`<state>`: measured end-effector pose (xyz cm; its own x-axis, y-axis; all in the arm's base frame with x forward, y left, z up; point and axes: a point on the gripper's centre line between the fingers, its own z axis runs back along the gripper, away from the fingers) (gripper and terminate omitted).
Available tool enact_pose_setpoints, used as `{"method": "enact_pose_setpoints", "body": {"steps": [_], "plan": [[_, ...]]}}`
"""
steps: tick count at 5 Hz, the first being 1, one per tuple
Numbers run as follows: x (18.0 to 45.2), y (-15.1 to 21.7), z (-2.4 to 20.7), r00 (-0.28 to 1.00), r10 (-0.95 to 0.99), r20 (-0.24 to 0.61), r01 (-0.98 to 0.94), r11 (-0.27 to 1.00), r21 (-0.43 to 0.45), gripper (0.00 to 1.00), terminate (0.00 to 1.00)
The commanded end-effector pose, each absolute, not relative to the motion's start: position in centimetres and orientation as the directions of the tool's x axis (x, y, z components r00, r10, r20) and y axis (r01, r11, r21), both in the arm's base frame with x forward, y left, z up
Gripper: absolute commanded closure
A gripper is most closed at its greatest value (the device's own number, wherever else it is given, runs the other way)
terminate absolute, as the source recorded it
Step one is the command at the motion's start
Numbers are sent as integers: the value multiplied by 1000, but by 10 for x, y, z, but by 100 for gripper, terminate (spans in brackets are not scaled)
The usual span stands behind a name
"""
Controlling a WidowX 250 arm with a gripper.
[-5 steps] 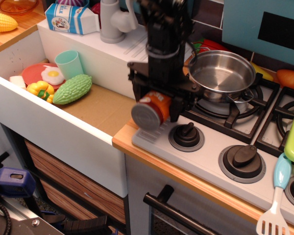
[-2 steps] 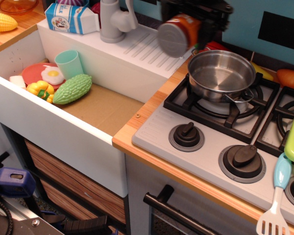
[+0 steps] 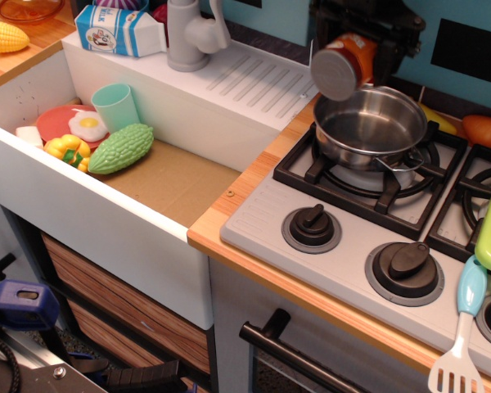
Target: Put can in pot
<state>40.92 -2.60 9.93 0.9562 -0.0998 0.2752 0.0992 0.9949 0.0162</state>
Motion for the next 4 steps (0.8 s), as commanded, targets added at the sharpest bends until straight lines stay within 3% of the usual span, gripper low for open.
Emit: {"method": "enact_pose_setpoints", "body": {"steps": [1, 3, 4], "plan": [[408, -36, 117, 938, -90, 336, 97, 995, -4, 0, 0], [408, -36, 117, 938, -90, 336, 97, 995, -4, 0, 0], [408, -36, 117, 938, -90, 336, 97, 995, -4, 0, 100]]}}
